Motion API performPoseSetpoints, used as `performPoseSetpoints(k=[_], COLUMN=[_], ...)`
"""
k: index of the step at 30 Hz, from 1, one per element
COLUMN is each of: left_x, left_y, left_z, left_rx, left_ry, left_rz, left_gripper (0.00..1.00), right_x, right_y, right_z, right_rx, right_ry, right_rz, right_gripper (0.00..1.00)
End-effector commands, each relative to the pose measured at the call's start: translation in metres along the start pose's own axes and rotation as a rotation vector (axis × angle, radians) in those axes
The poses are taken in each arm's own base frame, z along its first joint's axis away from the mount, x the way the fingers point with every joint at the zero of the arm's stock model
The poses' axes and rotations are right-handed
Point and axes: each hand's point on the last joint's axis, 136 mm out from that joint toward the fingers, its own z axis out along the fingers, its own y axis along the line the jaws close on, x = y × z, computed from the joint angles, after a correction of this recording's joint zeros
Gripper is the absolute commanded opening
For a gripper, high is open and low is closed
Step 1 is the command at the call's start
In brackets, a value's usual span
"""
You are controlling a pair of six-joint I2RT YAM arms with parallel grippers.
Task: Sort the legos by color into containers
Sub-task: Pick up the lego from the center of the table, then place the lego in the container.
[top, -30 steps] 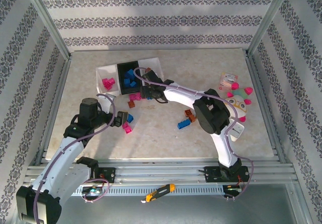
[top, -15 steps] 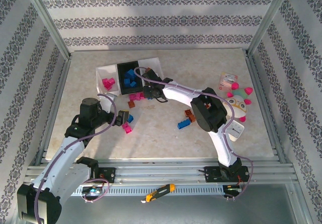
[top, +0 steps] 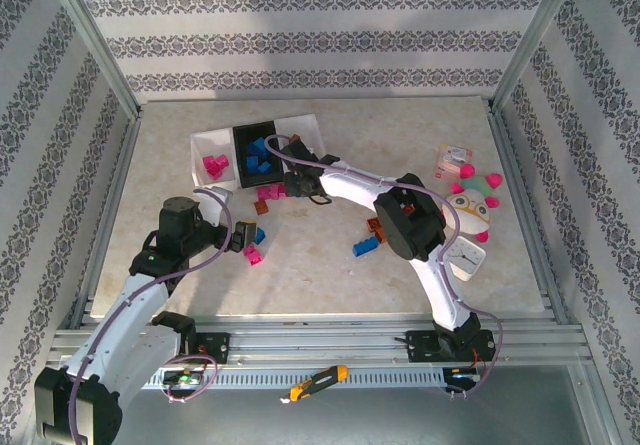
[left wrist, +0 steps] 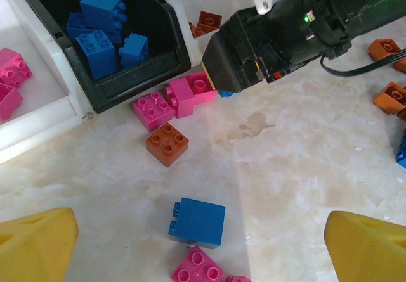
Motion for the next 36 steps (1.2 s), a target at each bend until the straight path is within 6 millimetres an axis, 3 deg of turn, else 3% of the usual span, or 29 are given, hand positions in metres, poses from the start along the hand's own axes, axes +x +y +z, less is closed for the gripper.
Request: performPoseSetpoints(k=[1, 5, 10, 15, 20, 30, 36], left_x=[-0.004, -0.003, -0.003, 0.001, 0.001, 0.009, 0.011], left_y=[-0.006, -0.006, -0.005, -0.006, -0.007, -0.006, -0.003], left_z=[-0.002, -0.001, 0.0, 0.002, 0.001, 0.001, 0.002], left_rx=[0.018, 0.017, 0.016, 0.025, 0.028, 0.024, 0.005], left_ry=[-0.026, -0.03, -0.037, -0.037, -0.043, -0.027, -0.032], left_rz=[0.021, 0.025, 0.03, 0.041, 0.044, 0.017, 0.001], left_gripper=[0.99, 0.99, 0.99, 0.99, 0.99, 0.99, 0.99], right_x=[0.009, 0.006, -0.007, -0.024, -0.056, -0.121, -0.137], right_y=[-0.011, -0.011, -0.001, 0.027, 0.058, 0.09, 0.095], right_z=[0.006, -0.004, -0.034, -0.067, -0.083, -0.062, -0.042], right_rx=[0.041, 0.034, 0.008, -0.061, -0.129, -0.164, -0.186], right_ry=[0.044, 0.036, -0.016, -0.097, -0.183, -0.318, -0.334], right_rz=[0.003, 0.011, -0.004, -0.037, -0.069, -0.103, -0.116], right_gripper=[0.45, 0.37, 0.29, 0.28, 0.28, 0.3, 0.36])
